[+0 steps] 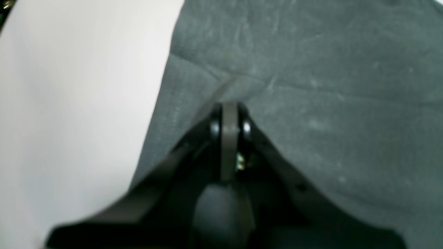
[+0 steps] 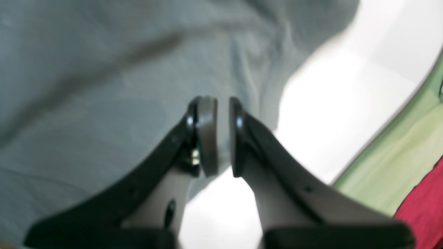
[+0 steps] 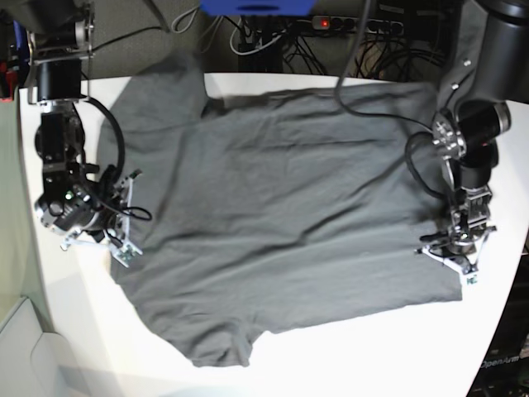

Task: Layout the t-shirt on the table in an organized manner, then fold the t-shirt properly
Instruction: 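Pull the held side edges outward with both grippers to spread the shirt, then drag the held side edges toward the collar with both grippers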

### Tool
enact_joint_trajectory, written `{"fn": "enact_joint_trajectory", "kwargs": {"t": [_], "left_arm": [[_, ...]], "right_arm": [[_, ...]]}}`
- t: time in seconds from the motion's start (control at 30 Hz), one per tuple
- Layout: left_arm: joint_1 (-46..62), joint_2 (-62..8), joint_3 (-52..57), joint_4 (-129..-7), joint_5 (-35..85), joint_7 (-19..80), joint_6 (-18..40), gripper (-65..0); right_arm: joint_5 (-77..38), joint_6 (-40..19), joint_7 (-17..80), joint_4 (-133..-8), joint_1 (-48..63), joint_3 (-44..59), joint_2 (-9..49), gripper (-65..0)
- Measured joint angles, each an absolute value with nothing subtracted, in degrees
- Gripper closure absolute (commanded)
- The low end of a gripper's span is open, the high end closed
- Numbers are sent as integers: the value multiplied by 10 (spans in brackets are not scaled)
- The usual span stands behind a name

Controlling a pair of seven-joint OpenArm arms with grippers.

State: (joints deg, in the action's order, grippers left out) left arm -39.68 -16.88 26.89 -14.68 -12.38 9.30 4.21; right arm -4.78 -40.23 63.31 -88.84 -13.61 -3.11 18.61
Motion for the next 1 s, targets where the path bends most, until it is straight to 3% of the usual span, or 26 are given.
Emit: {"fn": "enact_joint_trajectory", "kwargs": {"t": [0.27, 0.6, 0.8, 1.0], "left_arm": [[-387, -167, 269, -195, -129, 140, 42, -2], [-368, -120, 269, -430, -128, 304, 42, -2], [-261, -103, 270, -601, -129, 404, 43, -2], [-176, -105, 269, -734, -115, 435, 43, -2]], "right_arm": [[-48, -402, 632, -888, -126, -31, 183, -51], [-50, -402, 630, -866, -198, -34, 114, -52], [-44, -402, 594, -694, -321, -31, 101, -52], [-42, -401, 463, -480, -388, -30, 116, -52]]}}
